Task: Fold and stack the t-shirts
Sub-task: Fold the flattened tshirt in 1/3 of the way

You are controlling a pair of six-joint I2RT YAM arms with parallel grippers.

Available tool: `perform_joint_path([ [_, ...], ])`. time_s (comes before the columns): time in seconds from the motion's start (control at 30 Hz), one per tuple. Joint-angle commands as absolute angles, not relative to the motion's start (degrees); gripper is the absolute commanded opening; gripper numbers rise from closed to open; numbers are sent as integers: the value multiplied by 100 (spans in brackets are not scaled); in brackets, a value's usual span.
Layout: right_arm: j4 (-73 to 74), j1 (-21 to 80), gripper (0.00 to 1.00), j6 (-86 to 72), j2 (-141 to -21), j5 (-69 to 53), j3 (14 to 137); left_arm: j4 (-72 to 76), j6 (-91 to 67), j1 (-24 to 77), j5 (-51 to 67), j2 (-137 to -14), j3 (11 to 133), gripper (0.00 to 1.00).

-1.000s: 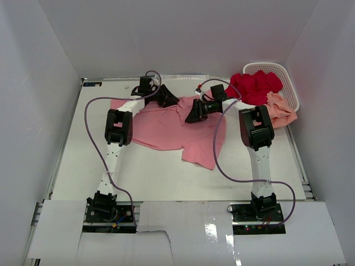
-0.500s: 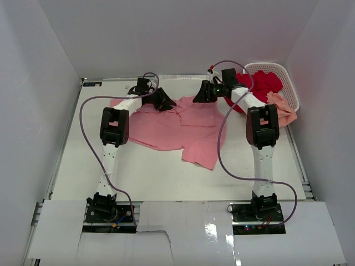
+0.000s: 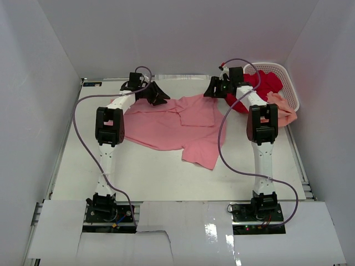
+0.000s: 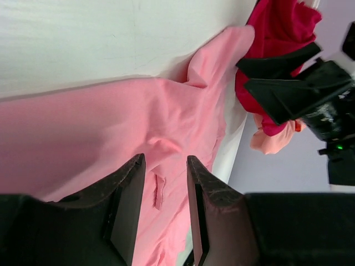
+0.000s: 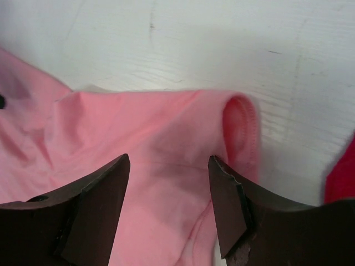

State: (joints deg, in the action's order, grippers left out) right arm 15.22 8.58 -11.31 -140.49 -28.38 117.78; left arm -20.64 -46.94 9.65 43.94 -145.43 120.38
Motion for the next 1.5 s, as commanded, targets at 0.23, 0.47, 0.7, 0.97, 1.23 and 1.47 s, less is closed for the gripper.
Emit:
perform_joint_path([
  [0.23, 1416, 765, 67, -809, -14133, -2285, 12006, -2083, -4166, -719, 4210, -12921, 11172, 47],
  [0.47, 1389, 703, 70, -765, -14185, -2136, 12023, -2188, -3859, -1002, 3947, -13306, 10986, 48],
  [0.7, 1415, 686, 63, -721, -14405, -2083, 12041, -2206, -3744, -985, 3867, -13684, 11109, 48],
  [0.97, 1617, 624, 63, -809, -14502, -1934, 12155, -2399, -3542, -984, 3762, -13895, 11171, 48],
  [1.23, 2495, 589, 37, -624, -14572, -1275, 12481, -2619, -3507, -1002, 3463, -14045, 11267, 49],
  [1.47, 2514, 527, 41, -589, -14467, -1107, 12313, -2821, -3463, -1063, 3243, -14133, 11469, 49],
])
